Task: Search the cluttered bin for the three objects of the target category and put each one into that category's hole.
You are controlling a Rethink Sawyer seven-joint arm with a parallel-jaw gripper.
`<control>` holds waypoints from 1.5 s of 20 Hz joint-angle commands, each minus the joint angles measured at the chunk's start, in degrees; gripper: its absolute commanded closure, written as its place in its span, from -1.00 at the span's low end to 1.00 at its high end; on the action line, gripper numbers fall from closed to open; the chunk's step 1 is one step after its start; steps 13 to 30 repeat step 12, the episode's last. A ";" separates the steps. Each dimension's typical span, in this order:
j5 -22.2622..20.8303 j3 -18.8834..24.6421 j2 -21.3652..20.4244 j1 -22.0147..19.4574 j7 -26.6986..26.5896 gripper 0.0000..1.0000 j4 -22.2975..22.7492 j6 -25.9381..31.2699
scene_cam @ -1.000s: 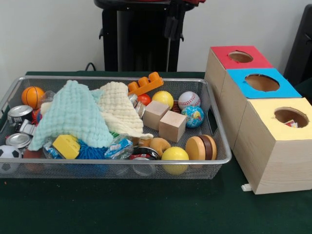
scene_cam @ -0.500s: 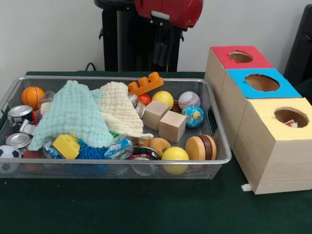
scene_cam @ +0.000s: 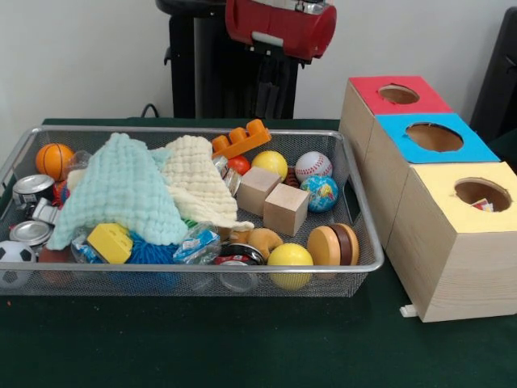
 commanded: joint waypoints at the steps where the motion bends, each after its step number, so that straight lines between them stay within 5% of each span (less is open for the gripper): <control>1: -4.53 1.69 -3.52 3.95 0.50 1.00 7.57 2.20; 6: -0.06 5.22 -8.42 3.10 -1.10 1.00 11.73 10.52; 12: 0.14 5.16 -8.49 1.73 -1.64 1.00 6.75 16.94; 30: 0.14 5.16 -8.49 1.73 -1.64 1.00 6.75 16.94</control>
